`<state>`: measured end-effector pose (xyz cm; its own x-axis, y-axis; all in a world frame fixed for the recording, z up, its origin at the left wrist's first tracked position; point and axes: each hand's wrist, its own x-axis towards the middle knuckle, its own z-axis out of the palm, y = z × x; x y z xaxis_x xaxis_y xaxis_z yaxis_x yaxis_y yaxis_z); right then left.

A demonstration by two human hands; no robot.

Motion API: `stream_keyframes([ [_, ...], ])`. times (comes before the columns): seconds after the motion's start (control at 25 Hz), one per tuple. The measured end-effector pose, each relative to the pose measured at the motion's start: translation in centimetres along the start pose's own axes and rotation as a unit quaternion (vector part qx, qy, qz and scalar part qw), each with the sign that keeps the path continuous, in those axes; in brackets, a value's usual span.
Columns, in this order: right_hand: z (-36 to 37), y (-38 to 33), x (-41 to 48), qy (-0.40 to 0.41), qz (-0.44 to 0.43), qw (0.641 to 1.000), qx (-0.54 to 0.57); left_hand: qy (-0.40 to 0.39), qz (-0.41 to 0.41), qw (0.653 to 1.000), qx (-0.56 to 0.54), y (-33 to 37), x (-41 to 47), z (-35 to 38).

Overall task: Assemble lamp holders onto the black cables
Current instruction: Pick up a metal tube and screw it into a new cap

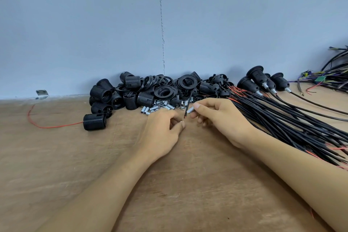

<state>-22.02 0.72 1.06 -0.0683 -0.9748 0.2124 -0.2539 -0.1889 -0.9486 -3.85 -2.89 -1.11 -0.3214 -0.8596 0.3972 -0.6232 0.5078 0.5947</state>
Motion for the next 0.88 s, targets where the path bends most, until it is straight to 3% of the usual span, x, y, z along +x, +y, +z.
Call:
stream_keyframes([
  [0.08,-0.1,0.1,0.0,-0.010,0.032,0.996,0.080,0.034,-0.068,0.985,-0.152,0.1,0.1,-0.3],
  [0.16,-0.1,0.1,-0.1,-0.021,0.038,0.992,0.116,0.052,-0.151,0.940,-0.301,0.3,0.1,-0.7],
  [0.28,0.1,-0.1,-0.5,-0.023,0.013,0.994,0.110,0.012,-0.190,0.885,-0.424,0.7,-0.1,-1.1],
  [0.44,0.2,-0.3,-0.9,-0.012,-0.017,0.998,0.060,-0.033,-0.177,0.873,-0.454,0.9,-0.3,-1.0],
  [0.88,0.3,-0.5,-1.5,0.018,-0.085,0.995,-0.039,-0.036,-0.164,0.874,-0.457,0.5,-0.4,-0.8],
])
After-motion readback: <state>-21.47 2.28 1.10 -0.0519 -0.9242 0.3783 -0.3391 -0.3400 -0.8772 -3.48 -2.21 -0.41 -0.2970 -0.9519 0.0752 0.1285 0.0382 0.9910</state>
